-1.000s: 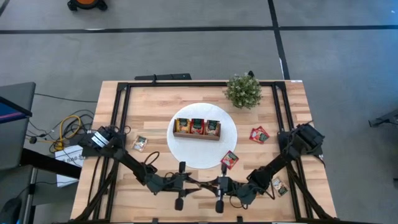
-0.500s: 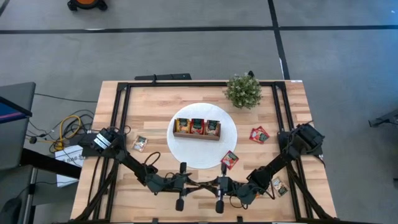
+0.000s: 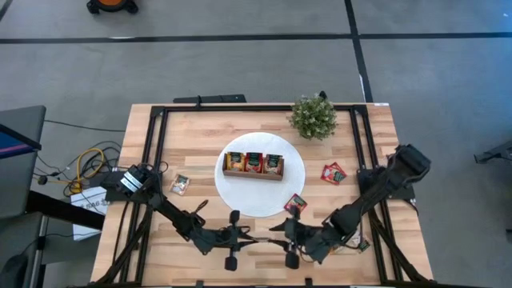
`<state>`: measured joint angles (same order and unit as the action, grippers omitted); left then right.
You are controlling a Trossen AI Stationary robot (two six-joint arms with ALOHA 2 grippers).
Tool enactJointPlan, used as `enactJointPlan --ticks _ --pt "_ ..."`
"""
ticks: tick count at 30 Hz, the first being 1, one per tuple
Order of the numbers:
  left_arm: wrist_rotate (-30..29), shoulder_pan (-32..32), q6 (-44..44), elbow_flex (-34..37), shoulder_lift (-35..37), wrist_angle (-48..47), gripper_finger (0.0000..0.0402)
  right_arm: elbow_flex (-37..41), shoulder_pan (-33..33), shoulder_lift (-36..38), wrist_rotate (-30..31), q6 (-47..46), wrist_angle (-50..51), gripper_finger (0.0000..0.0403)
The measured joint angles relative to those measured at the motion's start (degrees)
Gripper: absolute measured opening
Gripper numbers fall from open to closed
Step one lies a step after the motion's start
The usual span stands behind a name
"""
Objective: Pick & Place Tea
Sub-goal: Put the brown tea bag into the right section of the wooden organizer
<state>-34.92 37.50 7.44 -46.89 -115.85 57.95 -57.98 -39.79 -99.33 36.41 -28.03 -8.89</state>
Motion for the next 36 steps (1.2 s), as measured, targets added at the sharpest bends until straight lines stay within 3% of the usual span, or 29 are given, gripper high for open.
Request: enactJointPlan --ticks 4,9,14,22,29,36 --pt "0.1 -0.4 1.2 0.0 0.0 -1.9 0.0001 -4.8 1.6 0.9 -5.1 -0.1 10.4 0.0185" --pt "0.2 -0.8 2.5 0.0 0.0 -2.9 0.0001 -12.0 4.0 -3.6 -10.0 3.1 18.1 0.0176" --pt "0.2 -0.8 2.7 0.0 0.0 -3.5 0.0001 -19.1 4.8 -8.0 -11.9 6.0 24.1 0.0133" --pt "0.4 -0.8 3.0 -0.1 0.0 -3.5 0.0 -23.0 4.7 -11.2 -13.5 6.0 31.8 0.0019" --pt "0.1 -0.8 3.7 -0.2 0.2 -4.1 0.0013 -23.0 4.4 -10.9 -9.0 5.4 33.4 0.0001" --pt "-2.4 -0.7 8.0 -0.1 3.4 -21.4 0.0111 -22.5 7.6 -6.6 -1.4 1.3 49.7 0.0001"
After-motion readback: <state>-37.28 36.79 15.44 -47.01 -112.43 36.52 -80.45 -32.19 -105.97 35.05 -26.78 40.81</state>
